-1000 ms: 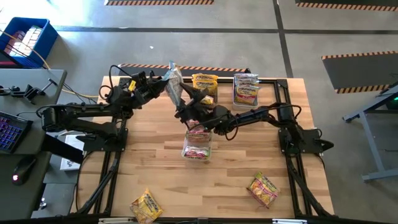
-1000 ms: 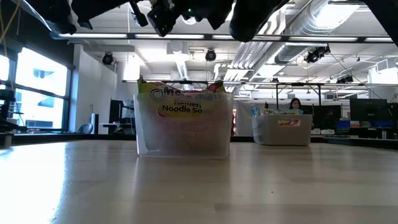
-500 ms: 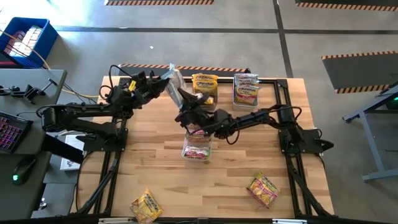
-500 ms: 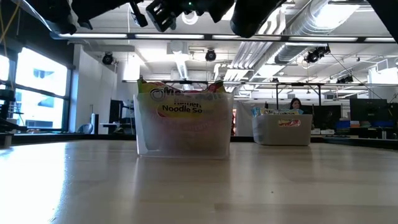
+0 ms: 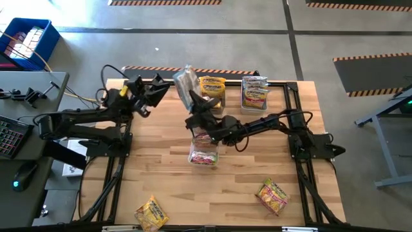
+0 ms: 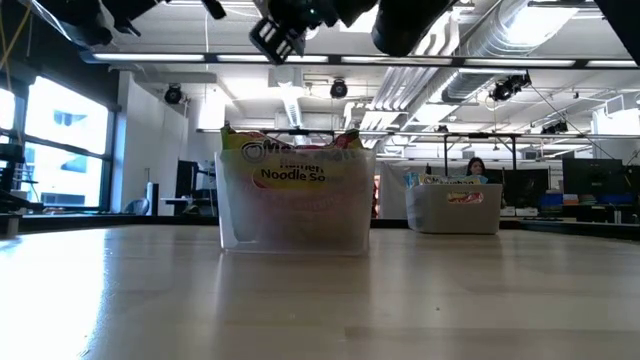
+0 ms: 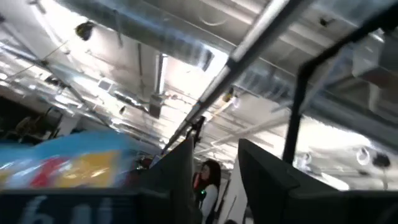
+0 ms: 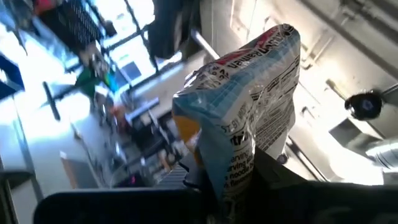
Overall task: Sort Maruchan noodles
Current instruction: Put the blue noodle pack into the white bin
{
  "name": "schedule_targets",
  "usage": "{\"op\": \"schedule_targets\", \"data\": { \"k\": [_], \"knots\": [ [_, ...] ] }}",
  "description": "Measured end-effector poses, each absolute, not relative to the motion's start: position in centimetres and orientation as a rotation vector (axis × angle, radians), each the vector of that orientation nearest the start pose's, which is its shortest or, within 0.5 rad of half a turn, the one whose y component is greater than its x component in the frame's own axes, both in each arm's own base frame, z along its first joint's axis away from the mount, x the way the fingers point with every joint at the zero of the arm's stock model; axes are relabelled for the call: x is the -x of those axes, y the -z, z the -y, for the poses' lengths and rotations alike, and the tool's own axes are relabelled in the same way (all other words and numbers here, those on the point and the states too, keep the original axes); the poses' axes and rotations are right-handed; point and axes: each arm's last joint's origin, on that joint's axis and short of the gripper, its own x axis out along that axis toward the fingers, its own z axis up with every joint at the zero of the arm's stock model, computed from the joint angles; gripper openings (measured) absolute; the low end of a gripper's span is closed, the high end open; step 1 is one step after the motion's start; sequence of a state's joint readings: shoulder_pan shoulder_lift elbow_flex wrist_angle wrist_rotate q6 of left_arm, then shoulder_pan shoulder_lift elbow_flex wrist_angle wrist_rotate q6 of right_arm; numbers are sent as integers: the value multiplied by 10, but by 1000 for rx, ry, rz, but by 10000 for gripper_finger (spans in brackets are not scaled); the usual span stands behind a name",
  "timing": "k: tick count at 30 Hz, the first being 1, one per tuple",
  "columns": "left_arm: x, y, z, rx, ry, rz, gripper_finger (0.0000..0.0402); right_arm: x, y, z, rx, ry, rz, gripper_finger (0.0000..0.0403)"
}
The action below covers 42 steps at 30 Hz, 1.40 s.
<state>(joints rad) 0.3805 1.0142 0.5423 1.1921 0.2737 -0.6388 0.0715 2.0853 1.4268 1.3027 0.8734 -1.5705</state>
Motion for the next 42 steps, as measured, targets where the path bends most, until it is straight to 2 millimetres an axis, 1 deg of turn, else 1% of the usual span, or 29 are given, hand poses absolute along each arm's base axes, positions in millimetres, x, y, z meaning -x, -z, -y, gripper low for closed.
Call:
{"op": "schedule_targets", "data": {
  "k": [3,6,9,11,13,16,20,24,27,29,31,34,37,39,42],
  "knots": [
    [-179,-337,-65,348,134,665,128,-451,-279,-9,1154,1018,-209,32],
    [-172,-340,-65,351,120,644,127,-450,-283,-9,1160,982,-270,32],
    [-167,-339,-65,327,79,597,122,-448,-290,-9,1131,894,-341,24],
    [-165,-338,-65,304,49,556,119,-443,-293,-7,1086,792,-404,14],
    [-162,-335,-65,282,17,503,116,-432,-297,-2,1003,653,-464,7],
    [-159,-329,-63,236,-25,414,116,-410,-305,10,805,459,-530,5],
    [-156,-321,-60,166,-62,296,116,-380,-316,26,616,304,-634,8],
    [-160,-306,-56,125,-115,134,116,-357,-326,31,493,173,-696,10],
    [-165,-290,-52,87,-165,-20,116,-344,-331,29,449,104,-725,10],
    [-170,-280,-48,69,-184,-112,116,-337,-335,24,439,68,-738,10],
    [-176,-272,-44,68,-182,-172,119,-331,-340,18,426,30,-730,11],
    [-189,-264,-36,63,-135,-211,139,-324,-347,6,399,-48,-699,11],
    [-203,-261,-28,39,-92,-182,169,-319,-353,-6,388,-120,-663,11],
    [-213,-262,-24,24,-82,-130,191,-318,-355,-13,389,-156,-647,11],
    [-221,-262,-17,-49,-48,-83,218,-316,-357,-22,395,-190,-631,12]
  ]
}}
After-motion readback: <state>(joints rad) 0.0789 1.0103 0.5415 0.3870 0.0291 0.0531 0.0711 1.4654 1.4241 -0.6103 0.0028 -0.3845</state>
